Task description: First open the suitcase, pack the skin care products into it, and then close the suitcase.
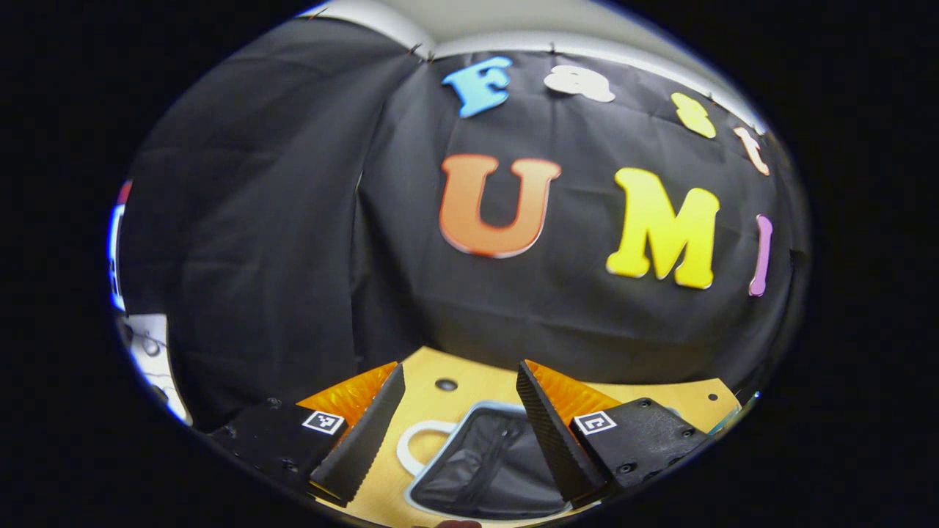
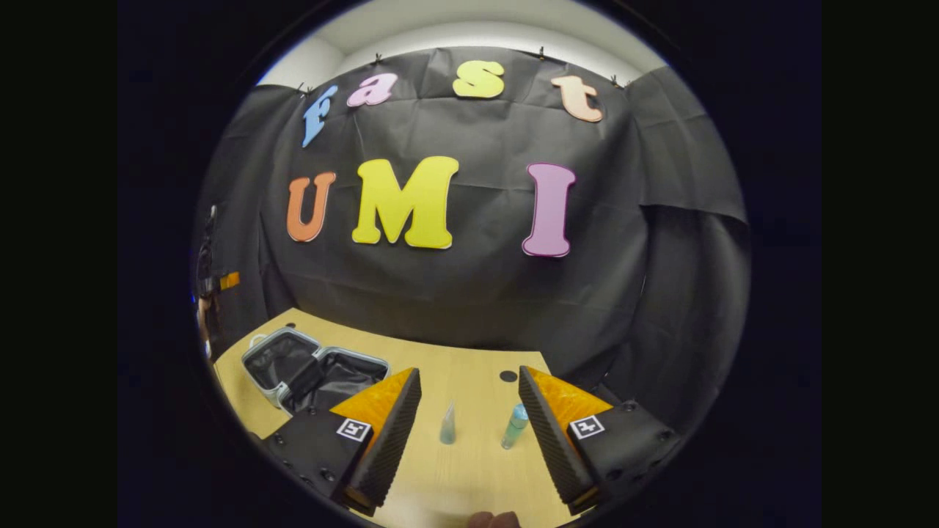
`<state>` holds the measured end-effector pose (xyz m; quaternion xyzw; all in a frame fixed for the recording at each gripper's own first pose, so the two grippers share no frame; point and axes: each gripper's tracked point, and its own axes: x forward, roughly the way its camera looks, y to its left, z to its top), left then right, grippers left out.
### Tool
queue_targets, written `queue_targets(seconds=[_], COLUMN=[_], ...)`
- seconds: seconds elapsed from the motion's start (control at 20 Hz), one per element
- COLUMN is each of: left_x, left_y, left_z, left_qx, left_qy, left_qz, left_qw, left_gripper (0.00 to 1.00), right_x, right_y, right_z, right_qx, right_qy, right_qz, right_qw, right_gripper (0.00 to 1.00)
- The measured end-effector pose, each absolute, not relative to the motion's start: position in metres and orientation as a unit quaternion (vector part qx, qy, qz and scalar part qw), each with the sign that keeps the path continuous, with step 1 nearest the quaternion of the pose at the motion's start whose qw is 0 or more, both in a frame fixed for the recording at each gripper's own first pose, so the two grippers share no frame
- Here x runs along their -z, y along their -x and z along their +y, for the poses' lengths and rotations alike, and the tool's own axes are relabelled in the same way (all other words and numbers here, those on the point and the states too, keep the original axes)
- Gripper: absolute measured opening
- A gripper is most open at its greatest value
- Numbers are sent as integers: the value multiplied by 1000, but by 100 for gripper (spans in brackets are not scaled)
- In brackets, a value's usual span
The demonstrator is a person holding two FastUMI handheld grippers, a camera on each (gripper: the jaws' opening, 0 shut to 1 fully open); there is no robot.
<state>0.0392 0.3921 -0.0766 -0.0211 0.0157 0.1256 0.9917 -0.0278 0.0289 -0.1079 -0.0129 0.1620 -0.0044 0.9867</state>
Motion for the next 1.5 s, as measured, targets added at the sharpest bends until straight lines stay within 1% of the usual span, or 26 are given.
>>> queue_targets(seconds=[0.05,0.15,0.3,0.35,0.4,0.45,0.5,0.55,0.6,0.75,0.9,0.95,1.0,1.15,1.3,1.5], left_x=[59,42,39,39,42,52,64,72,83,119,171,188,206,258,308,376], left_y=[-38,-30,-18,-15,-15,-13,-13,-10,-5,1,7,10,11,9,-6,-31], left_z=[368,314,239,209,176,149,122,96,69,-5,-62,-79,-93,-118,-137,-144], left_qx=[-114,-87,-64,-46,-23,-8,6,20,35,89,136,150,161,181,189,166], left_qy=[10,-13,0,13,18,15,11,12,15,6,2,0,-5,-16,-24,-6], left_qz=[-3,-4,-16,-24,-21,-10,-1,5,12,52,108,126,145,195,237,291], left_qw=[993,996,998,999,999,1000,1000,1000,999,995,985,981,976,964,953,942], left_gripper=[97,97,97,88,93,97,97,100,98,98,98,98,98,98,98,99], right_x=[108,103,94,94,95,97,99,101,104,127,151,159,165,176,185,197], right_y=[30,33,37,39,41,43,45,46,47,54,62,64,67,73,77,83], right_z=[22,7,-17,-25,-32,-39,-45,-52,-60,-80,-103,-112,-121,-145,-163,-179], right_qx=[5,10,18,20,22,24,24,25,28,32,41,45,49,62,68,72], right_qy=[8,4,9,10,10,11,9,10,11,-5,3,6,7,11,11,18], right_qz=[159,148,128,124,123,125,125,125,127,152,178,186,194,208,222,240], right_qw=[987,989,992,992,992,992,992,992,991,988,983,982,980,976,973,968], right_gripper=[80,80,79,79,79,80,80,80,80,80,80,78,79,80,80,80])
